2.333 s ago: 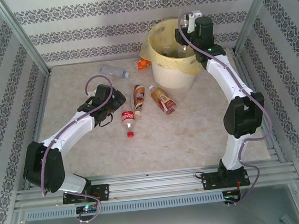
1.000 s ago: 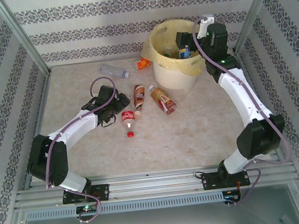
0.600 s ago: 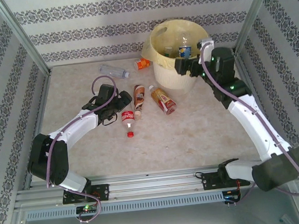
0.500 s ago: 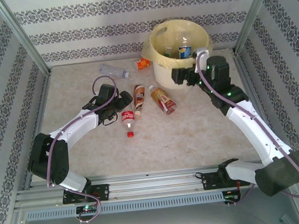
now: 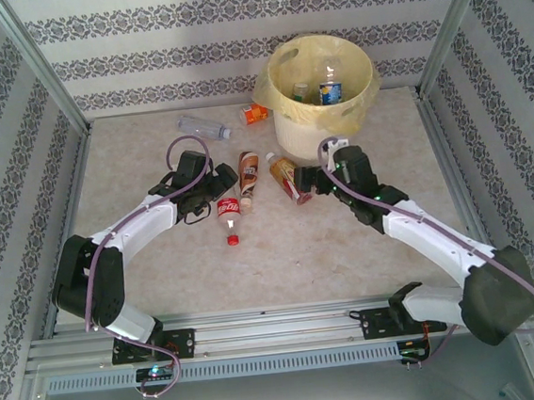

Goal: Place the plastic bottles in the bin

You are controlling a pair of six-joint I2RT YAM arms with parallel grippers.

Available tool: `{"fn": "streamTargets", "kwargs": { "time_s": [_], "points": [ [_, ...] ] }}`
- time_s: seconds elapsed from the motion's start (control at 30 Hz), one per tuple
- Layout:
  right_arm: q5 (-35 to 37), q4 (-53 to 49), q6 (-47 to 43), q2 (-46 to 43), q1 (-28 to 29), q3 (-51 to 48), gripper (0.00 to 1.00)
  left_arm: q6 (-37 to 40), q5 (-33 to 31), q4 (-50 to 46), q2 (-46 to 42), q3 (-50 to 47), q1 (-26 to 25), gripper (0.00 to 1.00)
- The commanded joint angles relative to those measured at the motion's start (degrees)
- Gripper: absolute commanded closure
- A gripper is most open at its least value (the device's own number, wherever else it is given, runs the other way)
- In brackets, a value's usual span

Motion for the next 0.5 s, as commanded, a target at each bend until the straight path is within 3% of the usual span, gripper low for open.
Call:
{"fn": "streamTargets", "kwargs": {
  "time_s": [0.0, 0.27, 0.47],
  "points": [
    [3.5, 5.0, -0.2, 3.6, 2.2, -1.7, 0.02, 0.7, 0.0, 0.1, 0.8, 1.8, 0.4, 0.00],
    [5.2, 9.8, -1.9, 14.1, 3.1, -2.0, 0.02, 0.7, -0.1, -0.3, 1.1, 2.1, 0.5, 0.00],
    [4.4, 6.0, -6.9, 22.0, 3.8, 3.5, 0.02, 0.8, -0.2, -0.6, 1.2, 2.1, 0.5, 0.00]
  ]
}}
